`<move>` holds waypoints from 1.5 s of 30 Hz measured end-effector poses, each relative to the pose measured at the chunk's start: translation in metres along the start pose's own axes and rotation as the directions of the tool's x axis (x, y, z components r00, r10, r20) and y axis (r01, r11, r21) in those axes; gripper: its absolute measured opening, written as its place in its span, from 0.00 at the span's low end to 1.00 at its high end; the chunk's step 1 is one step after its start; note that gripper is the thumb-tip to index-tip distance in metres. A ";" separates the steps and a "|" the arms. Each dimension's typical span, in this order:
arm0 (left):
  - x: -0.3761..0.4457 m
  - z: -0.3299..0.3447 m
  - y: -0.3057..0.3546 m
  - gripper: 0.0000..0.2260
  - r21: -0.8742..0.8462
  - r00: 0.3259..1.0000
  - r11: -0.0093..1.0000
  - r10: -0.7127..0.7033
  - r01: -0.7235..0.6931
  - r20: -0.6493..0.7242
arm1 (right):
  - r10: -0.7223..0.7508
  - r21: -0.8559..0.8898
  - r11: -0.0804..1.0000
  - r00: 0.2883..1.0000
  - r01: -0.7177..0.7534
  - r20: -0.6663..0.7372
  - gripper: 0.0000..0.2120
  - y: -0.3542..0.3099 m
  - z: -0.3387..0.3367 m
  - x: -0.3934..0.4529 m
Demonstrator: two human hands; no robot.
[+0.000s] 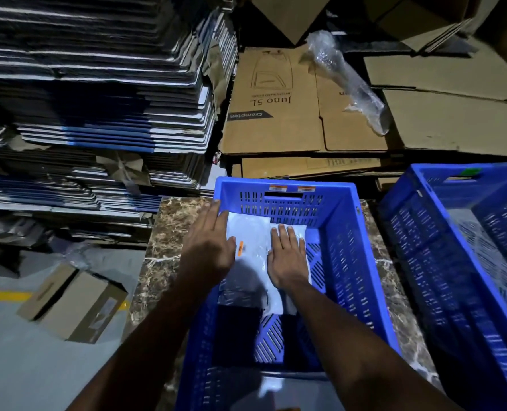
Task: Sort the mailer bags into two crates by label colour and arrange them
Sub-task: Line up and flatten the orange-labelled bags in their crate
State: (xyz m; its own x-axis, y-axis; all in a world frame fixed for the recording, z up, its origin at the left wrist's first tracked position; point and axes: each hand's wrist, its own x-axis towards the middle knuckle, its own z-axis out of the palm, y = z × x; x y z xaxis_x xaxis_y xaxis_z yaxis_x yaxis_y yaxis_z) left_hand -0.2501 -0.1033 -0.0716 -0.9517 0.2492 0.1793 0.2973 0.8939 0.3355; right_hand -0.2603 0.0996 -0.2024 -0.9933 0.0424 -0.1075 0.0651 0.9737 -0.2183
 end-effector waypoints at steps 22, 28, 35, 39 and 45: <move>0.004 -0.009 0.007 0.27 0.052 0.998 0.999 -0.017 0.014 0.064 | -0.009 0.146 0.989 0.998 0.017 -0.055 0.30 -0.004 -0.024 -0.010; 0.006 -0.010 0.009 0.26 0.044 0.996 0.998 -0.053 0.050 0.072 | -0.009 0.019 1.000 1.000 0.010 -0.029 0.31 0.001 0.003 -0.032; 0.003 -0.005 0.009 0.27 -0.029 0.997 0.997 -0.075 0.075 -0.006 | 0.027 -0.054 0.998 0.999 -0.029 -0.036 0.31 -0.001 0.022 -0.030; 0.003 -0.002 0.007 0.27 -0.025 0.998 0.997 -0.069 0.069 -0.007 | 0.033 -0.039 0.999 0.999 -0.033 -0.011 0.31 0.001 0.023 -0.029; 0.007 -0.002 0.003 0.26 0.074 0.997 0.996 -0.055 0.052 0.046 | -0.007 0.011 1.000 1.000 0.007 0.000 0.31 0.003 0.007 -0.034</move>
State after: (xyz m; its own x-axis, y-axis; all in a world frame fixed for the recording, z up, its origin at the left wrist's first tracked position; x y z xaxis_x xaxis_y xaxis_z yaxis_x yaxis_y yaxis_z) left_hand -0.2559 -0.0994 -0.0671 -0.9691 0.2164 0.1181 0.2413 0.9308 0.2746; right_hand -0.2258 0.0995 -0.2066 -0.9937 0.0354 -0.1063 0.0591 0.9715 -0.2297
